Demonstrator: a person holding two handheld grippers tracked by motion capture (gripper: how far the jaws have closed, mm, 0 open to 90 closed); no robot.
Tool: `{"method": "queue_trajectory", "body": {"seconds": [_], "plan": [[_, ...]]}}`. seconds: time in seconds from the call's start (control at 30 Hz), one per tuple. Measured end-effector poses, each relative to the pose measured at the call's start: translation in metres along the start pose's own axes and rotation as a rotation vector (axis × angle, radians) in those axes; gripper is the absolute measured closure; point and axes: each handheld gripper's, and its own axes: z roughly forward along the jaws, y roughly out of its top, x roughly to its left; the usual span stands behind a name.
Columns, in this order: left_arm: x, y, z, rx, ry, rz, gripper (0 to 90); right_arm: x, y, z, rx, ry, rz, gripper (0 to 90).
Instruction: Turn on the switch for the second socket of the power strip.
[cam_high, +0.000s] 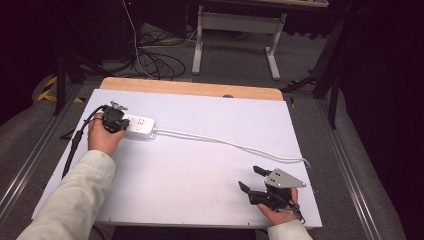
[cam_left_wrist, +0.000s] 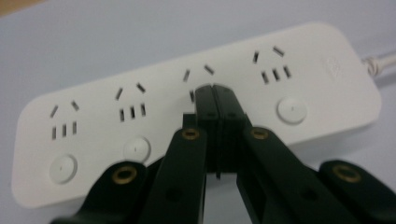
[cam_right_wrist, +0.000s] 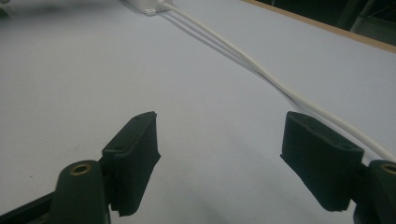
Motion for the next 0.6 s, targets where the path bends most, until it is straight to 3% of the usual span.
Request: {"method": "queue_trajectory", "body": {"seconds": [0.1, 0.27, 0.33, 0.6], "plan": [[0.003, 0.000, -0.002, -0.008, -0.021, -0.023, 90.0, 0.001, 0.000, 0.000, 0.001, -0.002, -0.002, 27.5], [0.007, 0.000, -0.006, -0.006, -0.016, -0.020, 90.0, 0.000, 0.000, 0.000, 0.004, -0.005, -0.002, 27.5], [0.008, 0.001, -0.011, -0.026, -0.021, -0.024, 90.0, 0.000, 0.000, 0.000, 0.003, -0.004, -0.003, 27.5], [0.004, 0.005, -0.022, -0.055, -0.044, -0.032, 90.0, 0.001, 0.000, 0.000, 0.001, -0.001, -0.004, 27.5]]}}
